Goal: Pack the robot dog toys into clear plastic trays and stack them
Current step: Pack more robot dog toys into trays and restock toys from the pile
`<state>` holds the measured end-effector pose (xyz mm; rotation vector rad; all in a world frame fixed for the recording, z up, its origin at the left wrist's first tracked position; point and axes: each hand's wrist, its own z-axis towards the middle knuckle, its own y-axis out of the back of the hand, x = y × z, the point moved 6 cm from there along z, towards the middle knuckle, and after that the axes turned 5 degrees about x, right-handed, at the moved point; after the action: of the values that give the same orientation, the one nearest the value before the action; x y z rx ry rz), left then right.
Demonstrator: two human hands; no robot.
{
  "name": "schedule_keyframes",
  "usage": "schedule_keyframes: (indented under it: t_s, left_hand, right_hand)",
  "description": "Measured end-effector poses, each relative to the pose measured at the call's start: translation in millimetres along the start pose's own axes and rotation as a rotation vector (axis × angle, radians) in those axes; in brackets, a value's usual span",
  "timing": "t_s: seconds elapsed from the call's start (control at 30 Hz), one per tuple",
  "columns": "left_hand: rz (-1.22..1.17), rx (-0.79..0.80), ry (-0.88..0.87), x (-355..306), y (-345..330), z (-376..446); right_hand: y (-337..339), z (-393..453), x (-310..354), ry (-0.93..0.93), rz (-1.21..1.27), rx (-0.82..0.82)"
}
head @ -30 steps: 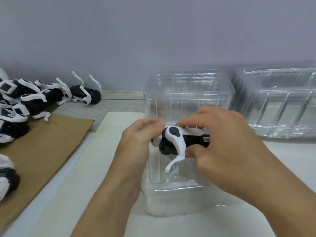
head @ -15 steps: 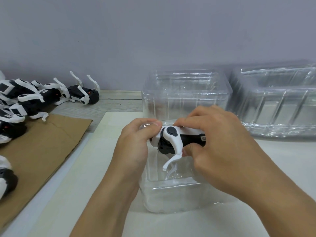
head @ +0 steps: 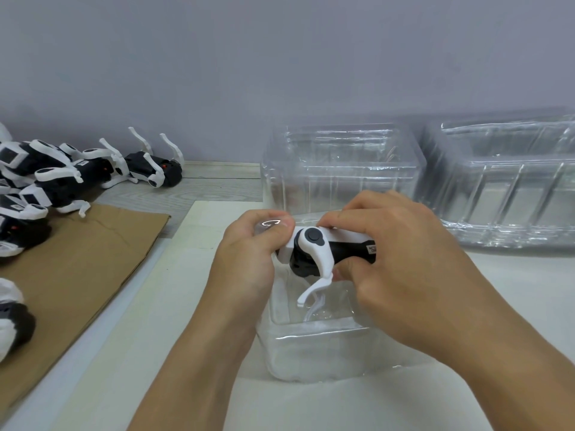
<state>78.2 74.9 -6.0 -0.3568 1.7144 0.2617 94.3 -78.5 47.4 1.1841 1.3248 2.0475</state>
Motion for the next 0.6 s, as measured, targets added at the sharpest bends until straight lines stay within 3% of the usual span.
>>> schedule_keyframes:
  t_s: [0.6]
  left_hand:
    - [0.054, 0.040, 0.032, -2.8, -3.7, -1.5]
  right_hand:
    - [-1.2, 0.4, -2.3, -0.030, 0.038, -0.016]
